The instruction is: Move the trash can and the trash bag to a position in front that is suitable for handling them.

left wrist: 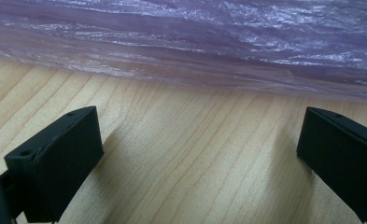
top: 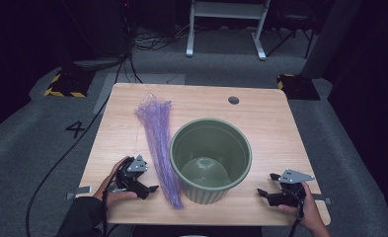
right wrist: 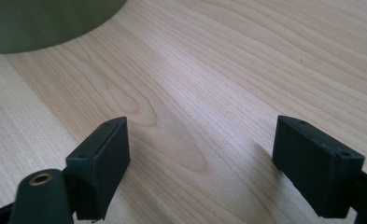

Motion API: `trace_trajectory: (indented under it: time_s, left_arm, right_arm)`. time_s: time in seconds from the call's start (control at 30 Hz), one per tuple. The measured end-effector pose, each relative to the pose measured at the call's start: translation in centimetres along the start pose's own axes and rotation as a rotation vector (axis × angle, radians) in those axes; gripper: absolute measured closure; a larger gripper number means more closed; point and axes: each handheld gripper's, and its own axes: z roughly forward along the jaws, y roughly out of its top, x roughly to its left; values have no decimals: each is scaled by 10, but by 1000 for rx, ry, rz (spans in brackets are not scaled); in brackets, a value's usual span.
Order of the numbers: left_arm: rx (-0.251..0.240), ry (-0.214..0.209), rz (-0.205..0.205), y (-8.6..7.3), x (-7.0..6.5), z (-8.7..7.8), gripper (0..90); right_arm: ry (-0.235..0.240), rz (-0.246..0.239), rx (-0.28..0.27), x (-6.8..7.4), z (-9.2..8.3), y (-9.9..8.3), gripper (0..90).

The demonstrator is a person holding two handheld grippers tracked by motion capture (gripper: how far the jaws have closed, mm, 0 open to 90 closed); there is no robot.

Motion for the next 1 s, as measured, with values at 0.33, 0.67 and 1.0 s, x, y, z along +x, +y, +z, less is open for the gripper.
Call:
trace_trajectory:
  time_s: [0.33, 0.67, 1.0]
  left_arm:
    - [-2, 13, -6, -1, -2, -1, 3]
    - [-34, 40, -12, 1, -11, -9, 126]
    - [-136, 38, 8, 19, -24, -19, 164]
  right_arm:
    - [-6, 0, 4, 0, 0, 0, 164]
    - [7, -10, -31, 8, 1, 7, 167]
    - [48, -84, -59, 37, 7, 25, 196]
